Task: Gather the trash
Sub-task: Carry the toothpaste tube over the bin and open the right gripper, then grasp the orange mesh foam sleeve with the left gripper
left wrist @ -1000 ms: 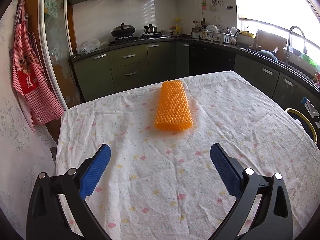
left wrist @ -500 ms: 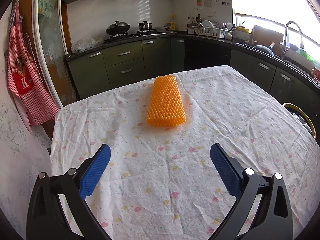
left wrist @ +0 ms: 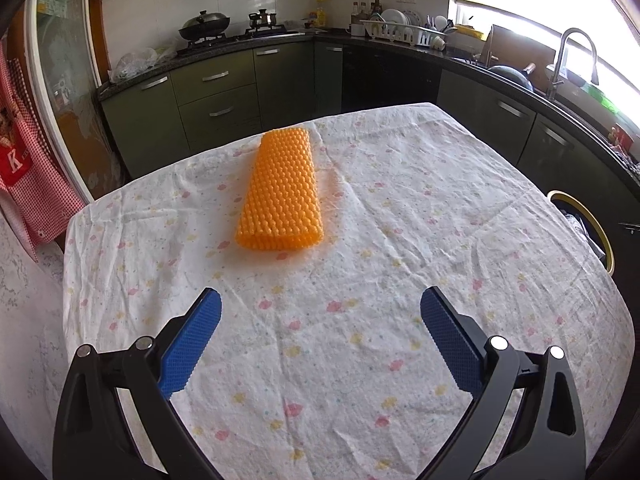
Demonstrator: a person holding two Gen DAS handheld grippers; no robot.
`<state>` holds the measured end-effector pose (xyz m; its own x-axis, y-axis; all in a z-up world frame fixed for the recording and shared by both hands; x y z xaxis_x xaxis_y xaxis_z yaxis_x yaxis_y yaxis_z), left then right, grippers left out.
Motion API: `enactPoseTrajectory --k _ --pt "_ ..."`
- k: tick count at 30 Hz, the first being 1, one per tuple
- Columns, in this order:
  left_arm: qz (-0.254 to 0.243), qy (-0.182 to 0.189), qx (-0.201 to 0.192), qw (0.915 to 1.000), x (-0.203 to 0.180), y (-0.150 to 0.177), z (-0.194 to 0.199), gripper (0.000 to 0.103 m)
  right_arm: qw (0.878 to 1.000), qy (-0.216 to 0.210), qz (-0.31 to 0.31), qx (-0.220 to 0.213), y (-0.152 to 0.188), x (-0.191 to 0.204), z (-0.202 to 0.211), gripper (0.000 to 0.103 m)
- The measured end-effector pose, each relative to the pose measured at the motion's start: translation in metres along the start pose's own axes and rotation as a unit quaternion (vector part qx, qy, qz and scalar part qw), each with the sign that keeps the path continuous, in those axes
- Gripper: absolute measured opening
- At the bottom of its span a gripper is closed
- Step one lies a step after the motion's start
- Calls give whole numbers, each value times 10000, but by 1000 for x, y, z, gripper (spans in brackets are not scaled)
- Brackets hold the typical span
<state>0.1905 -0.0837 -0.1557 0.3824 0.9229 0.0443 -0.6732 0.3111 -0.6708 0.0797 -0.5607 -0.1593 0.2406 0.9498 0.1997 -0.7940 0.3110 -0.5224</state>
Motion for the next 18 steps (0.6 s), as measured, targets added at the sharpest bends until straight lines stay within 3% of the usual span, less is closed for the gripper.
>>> enactPoseTrajectory --k 11,18 --pt "397 -31 397 9984 16 -74 -75 98 9997 -220 131 59 7 15 -4 57" --pt "514 -312 680 9959 31 -86 -119 98 9995 -228 187 106 9 15 -7 57"
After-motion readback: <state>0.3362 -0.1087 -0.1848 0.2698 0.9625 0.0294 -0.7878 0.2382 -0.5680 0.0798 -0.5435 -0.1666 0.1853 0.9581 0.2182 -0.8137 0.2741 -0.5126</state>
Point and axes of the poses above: each gripper's, at about its wrist camera, not at the fingertips, and z roughly against the way its jaws point, x to its left, y to its underside, the point moved 8 cm from there along -z, roughly the way its jaws point, and after that the axes turned 4 degrees about -z, right-handed, at the moved point
